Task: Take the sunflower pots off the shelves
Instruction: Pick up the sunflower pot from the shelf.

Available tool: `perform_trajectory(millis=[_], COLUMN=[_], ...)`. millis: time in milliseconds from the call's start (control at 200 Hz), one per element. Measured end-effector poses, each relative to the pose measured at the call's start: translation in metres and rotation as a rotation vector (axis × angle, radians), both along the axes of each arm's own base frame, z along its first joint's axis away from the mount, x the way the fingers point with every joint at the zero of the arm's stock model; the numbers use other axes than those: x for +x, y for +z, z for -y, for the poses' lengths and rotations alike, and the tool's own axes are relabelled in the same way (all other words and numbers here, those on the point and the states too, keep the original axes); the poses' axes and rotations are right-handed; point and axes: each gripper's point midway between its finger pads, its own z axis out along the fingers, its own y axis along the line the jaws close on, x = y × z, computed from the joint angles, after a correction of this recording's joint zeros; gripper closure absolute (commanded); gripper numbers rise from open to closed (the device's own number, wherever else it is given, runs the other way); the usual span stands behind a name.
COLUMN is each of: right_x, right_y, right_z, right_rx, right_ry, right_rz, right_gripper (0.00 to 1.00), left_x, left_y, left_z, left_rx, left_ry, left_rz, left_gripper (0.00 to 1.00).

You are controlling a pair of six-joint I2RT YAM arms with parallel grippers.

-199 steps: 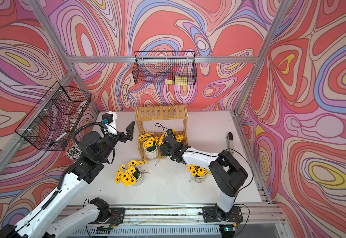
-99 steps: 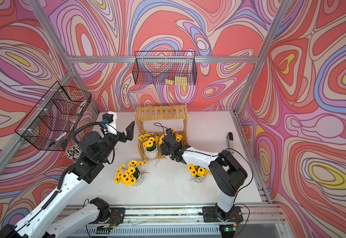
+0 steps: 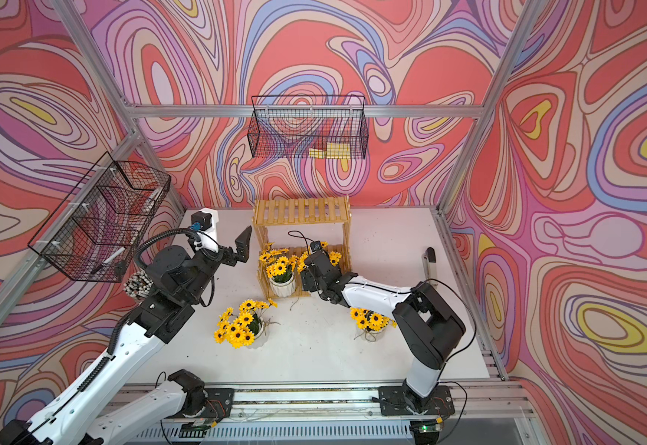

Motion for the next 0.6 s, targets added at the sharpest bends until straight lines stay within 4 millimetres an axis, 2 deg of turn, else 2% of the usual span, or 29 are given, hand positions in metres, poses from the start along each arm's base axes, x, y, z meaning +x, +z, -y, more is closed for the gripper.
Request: perform_trajectory(millis=[311, 601], right_x=[-0.013, -0.03], right_y=[0.014, 0.023], right_z=[0.002, -0.001], right_rx=[-0.001, 0.01], right_ry=[0.031, 0.071], right_rz=[0.025, 0.055], right_gripper=[0.66, 0.69], left_x=[0.0, 0.0], left_y=[0.0, 0.0], left_z=[0.0, 0.0], left_rx=[0.006, 0.006], left_ry=[0.001, 0.0], left_rz=[0.002, 0.002], left_gripper=[0.0, 0.0])
